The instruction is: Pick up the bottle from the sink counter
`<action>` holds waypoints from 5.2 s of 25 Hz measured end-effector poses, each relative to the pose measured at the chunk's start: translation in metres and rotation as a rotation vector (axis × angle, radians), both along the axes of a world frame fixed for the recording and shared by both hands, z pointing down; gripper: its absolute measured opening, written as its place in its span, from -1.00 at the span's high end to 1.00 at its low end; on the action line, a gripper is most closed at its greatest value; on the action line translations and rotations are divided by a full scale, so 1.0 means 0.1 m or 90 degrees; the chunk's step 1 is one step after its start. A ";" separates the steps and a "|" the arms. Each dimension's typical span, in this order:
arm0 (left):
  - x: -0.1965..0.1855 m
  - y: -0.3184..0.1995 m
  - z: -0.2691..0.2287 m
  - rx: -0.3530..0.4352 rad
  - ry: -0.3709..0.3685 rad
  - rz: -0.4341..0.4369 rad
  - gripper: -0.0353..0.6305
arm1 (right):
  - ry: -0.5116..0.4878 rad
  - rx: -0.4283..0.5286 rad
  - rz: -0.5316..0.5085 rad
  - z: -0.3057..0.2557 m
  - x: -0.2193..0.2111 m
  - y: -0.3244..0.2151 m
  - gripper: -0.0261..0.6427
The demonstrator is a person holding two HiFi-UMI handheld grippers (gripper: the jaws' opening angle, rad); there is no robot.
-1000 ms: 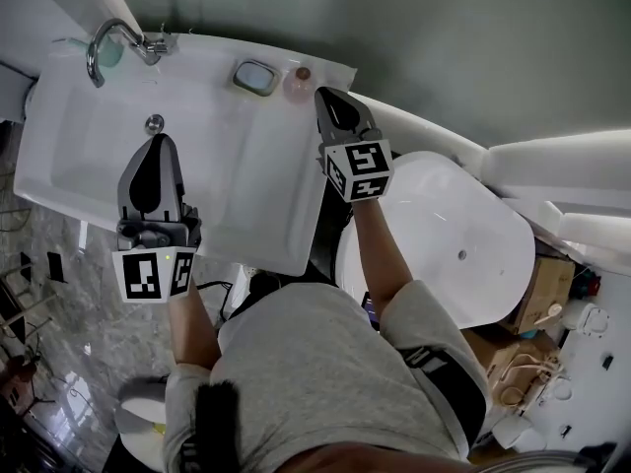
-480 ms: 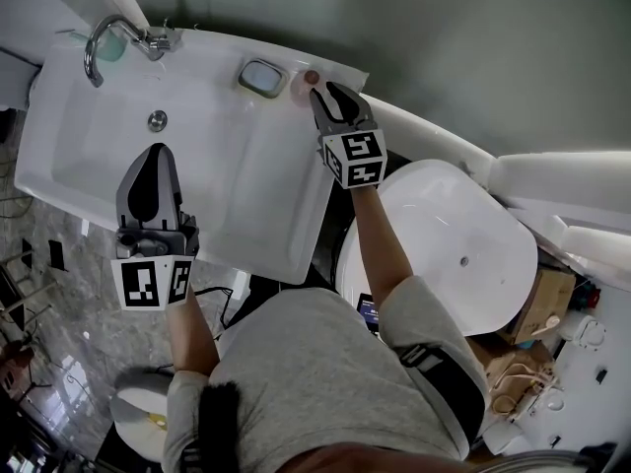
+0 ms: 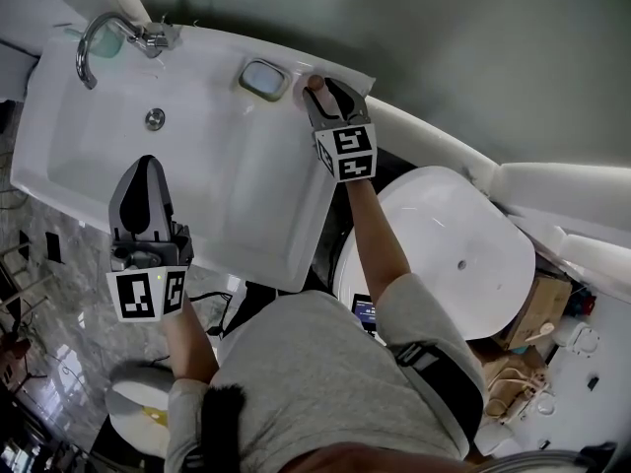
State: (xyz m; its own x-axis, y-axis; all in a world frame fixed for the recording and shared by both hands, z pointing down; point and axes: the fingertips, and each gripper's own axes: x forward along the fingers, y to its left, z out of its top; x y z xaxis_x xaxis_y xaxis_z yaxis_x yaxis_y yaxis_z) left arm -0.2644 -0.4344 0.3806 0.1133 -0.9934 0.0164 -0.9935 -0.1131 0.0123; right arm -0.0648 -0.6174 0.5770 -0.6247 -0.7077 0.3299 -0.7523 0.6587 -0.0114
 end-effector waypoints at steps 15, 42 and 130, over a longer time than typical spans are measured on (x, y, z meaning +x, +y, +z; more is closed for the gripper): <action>-0.15 0.01 0.14 -0.026 -0.008 -0.027 0.88 | -0.018 0.037 0.003 0.05 -0.13 -0.13 0.43; -0.22 0.21 0.03 -0.012 -0.013 -0.025 0.88 | -0.066 0.083 -0.008 -0.51 -0.22 0.19 0.48; -0.23 2.22 -1.15 0.173 0.005 0.081 0.88 | -0.167 0.242 0.078 -2.98 0.06 3.50 0.48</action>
